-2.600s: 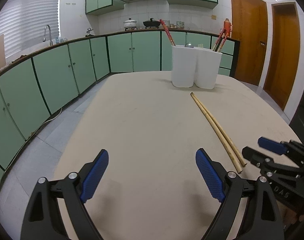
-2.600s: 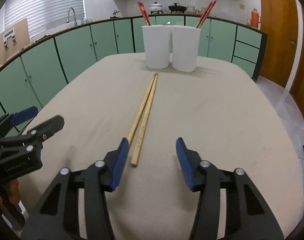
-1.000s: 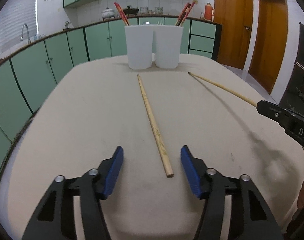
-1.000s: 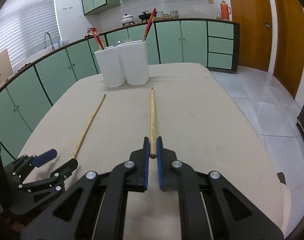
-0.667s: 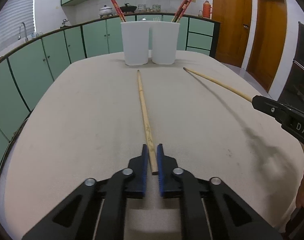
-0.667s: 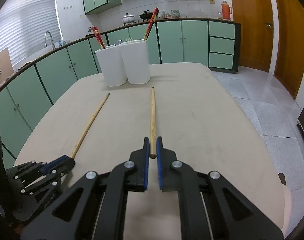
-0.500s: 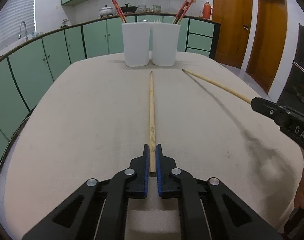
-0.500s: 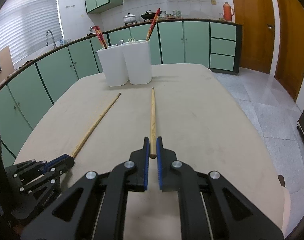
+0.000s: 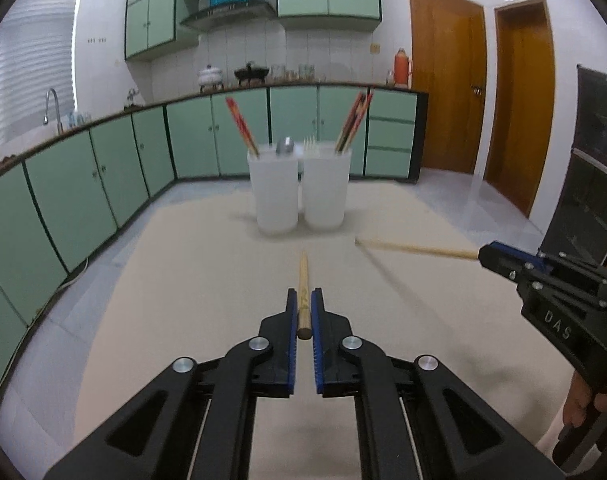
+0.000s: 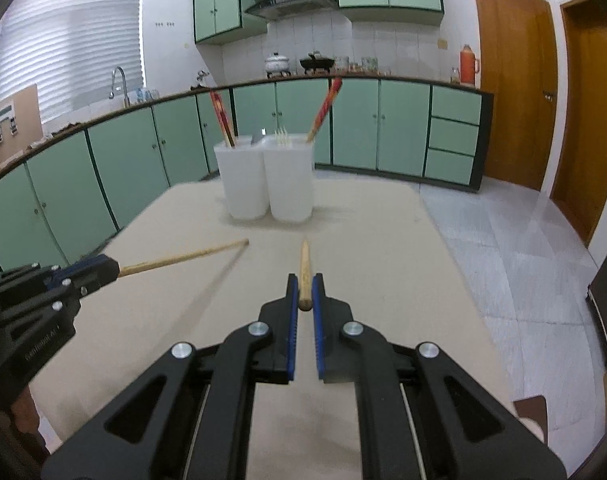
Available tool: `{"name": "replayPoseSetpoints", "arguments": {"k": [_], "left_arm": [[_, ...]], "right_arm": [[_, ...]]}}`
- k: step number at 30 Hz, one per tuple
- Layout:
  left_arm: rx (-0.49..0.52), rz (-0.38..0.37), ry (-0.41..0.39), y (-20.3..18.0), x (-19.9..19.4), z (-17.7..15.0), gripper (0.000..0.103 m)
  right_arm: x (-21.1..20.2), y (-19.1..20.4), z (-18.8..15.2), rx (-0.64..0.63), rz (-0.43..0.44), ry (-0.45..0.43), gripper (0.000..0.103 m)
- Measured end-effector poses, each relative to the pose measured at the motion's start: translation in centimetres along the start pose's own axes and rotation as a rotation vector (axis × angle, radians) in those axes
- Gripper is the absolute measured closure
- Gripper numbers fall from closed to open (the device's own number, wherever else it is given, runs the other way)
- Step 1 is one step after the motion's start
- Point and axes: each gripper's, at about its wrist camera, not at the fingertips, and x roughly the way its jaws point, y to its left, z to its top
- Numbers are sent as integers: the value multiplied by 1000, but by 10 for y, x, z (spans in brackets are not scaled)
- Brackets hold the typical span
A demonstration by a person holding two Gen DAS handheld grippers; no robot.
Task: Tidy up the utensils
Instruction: 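Carry both plain wooden chopsticks up and insert them into the holder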
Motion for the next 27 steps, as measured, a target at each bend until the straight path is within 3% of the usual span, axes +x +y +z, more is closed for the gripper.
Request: {"name": "replayPoseSetpoints", "arguments": {"k": [12,20,27], "left_arm": [[-17,-36,-129,12,-12,79,96],[5,-86,-155,9,-18,121,96],[17,-93,-186,10,-21,144,96]], "right_arm": [[-19,-17,90,18,108,-76,97],[-9,-25,146,7,209,-40,97],[-7,-29,181,-16,227,-75,97]]}}
